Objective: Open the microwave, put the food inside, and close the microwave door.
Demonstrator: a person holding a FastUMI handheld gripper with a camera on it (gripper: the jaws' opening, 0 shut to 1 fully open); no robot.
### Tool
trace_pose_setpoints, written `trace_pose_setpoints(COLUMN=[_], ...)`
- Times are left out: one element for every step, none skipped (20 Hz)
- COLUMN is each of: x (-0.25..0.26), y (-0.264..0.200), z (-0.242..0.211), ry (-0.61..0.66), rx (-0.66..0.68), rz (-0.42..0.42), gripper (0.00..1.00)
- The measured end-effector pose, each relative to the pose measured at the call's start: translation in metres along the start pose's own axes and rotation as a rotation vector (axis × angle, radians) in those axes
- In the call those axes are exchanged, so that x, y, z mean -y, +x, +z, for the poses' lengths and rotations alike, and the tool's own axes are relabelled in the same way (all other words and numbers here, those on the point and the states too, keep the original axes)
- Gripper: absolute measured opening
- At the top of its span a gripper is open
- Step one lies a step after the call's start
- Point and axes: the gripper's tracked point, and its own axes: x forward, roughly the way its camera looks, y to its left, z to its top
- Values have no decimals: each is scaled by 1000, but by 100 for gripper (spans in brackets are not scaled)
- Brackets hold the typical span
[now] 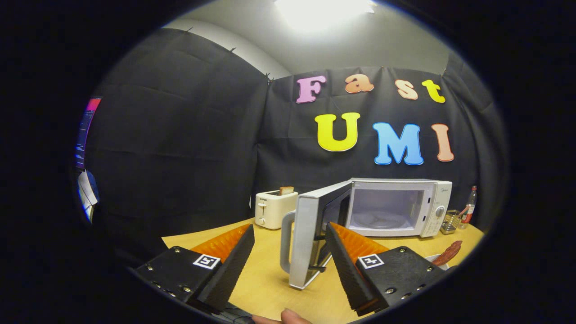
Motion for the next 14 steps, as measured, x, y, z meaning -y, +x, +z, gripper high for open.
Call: trace_pose_setpoints(x=[12,24,36,46,59,74,91,108,123,140,157,176,195,215], y=[-6,-11,-16,-20,-26,-31,-37,-44,-49,-54,-59,-63,-67,-70], z=[-1,-2,-5,-8,-11,-12,-15,-17,-21,-26,-30,-33,-36,-41], ry=[-16,-30,-38,-39,-37,-33,-28,-31,-34,-31,-24,-7,18,50], rx=[0,-3,-12,-19,-33,-38,-43,-42,-48,-55,-62,-60,-60,-67], rz=[10,23,40,54,65,66,52,41,27,15,-5,-29,-55,-80], gripper=[96,96,97,97,97,97,97,97,97,97,97,97,97,97])
